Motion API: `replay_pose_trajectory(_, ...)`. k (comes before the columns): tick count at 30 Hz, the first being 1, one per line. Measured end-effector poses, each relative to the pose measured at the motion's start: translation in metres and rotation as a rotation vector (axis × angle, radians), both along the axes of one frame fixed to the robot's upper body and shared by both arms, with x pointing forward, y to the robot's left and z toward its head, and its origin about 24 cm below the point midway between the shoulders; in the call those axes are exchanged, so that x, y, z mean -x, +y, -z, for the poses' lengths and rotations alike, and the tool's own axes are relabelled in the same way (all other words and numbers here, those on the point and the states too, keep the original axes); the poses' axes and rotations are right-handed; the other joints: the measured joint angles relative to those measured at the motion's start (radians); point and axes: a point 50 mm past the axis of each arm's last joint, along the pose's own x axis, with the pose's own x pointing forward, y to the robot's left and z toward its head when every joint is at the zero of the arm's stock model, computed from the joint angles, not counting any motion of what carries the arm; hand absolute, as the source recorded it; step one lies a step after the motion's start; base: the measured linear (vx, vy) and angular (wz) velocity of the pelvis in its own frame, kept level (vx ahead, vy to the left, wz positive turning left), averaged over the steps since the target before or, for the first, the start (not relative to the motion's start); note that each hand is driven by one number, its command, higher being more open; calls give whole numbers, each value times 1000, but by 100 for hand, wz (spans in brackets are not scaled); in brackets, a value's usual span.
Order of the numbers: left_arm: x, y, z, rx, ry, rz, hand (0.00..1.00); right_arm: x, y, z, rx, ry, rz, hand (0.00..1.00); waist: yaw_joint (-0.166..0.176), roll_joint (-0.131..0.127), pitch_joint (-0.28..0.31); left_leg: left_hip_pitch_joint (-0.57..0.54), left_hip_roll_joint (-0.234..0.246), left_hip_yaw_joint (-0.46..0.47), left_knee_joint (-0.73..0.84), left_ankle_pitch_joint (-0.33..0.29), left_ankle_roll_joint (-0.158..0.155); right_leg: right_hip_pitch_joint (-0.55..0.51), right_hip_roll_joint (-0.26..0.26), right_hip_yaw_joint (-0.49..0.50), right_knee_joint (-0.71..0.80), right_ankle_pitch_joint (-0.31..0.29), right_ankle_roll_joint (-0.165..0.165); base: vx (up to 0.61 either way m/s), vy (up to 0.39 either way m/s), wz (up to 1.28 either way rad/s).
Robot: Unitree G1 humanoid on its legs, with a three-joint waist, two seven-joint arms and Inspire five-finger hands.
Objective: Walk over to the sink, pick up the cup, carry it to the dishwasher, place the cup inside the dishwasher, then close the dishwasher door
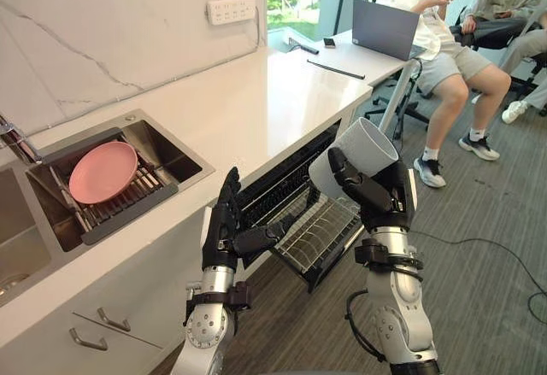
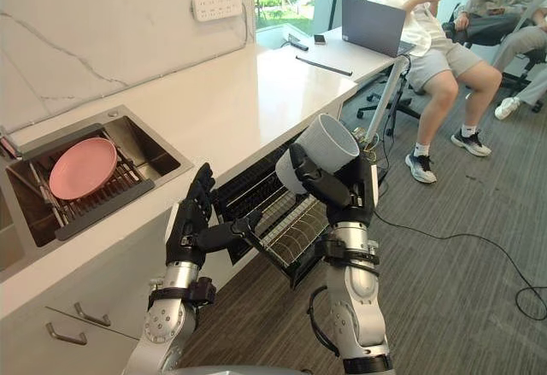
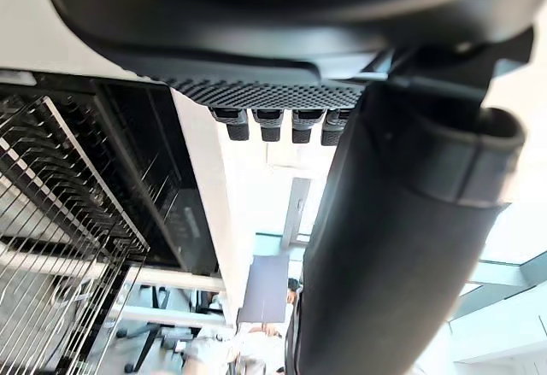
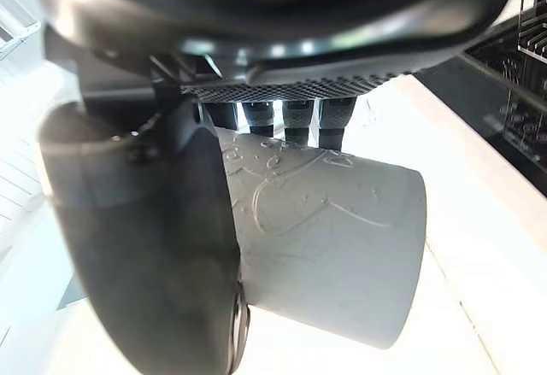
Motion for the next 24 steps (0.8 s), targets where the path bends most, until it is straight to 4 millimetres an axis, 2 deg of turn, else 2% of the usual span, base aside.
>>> replay_pose_trajectory(4,4,-2,13,62,63,59,100,1,-9,2,5,7,36,0,1,0,20,-2,0,-2,0,0,0,0,0,-3,0,0,0,0,0,1)
replay_pose_trajectory(11,22,3,64,39,305,95,100,12,-23,18,17,75,84,0,-1,0,23,-10,0,-4,-2,0,0,-6,0,-7,-4,-1,1,0,0,0)
replay_pose_trajectory(16,35,18,94,19,448,40,100,19,-31,34,26,149,102,0,0,0,23,-10,0,-7,-2,0,0,-6,0,-9,-4,-1,1,0,0,0)
replay_pose_trajectory(20,52,38,124,-14,601,-26,100,24,-34,45,52,198,105,0,-3,1,24,-8,0,-7,-2,1,0,-4,0,-11,-4,-1,1,0,0,0)
replay_pose_trajectory(21,61,45,135,-38,667,-39,100,24,-35,52,71,229,107,0,-2,1,24,-8,0,-7,-2,1,0,-3,0,-12,-5,-1,1,0,0,0)
replay_pose_trajectory(24,81,54,153,-122,780,-33,100,26,-36,64,78,286,110,0,0,2,25,-7,0,-8,-2,1,0,-2,0,-13,-6,-1,1,0,0,0)
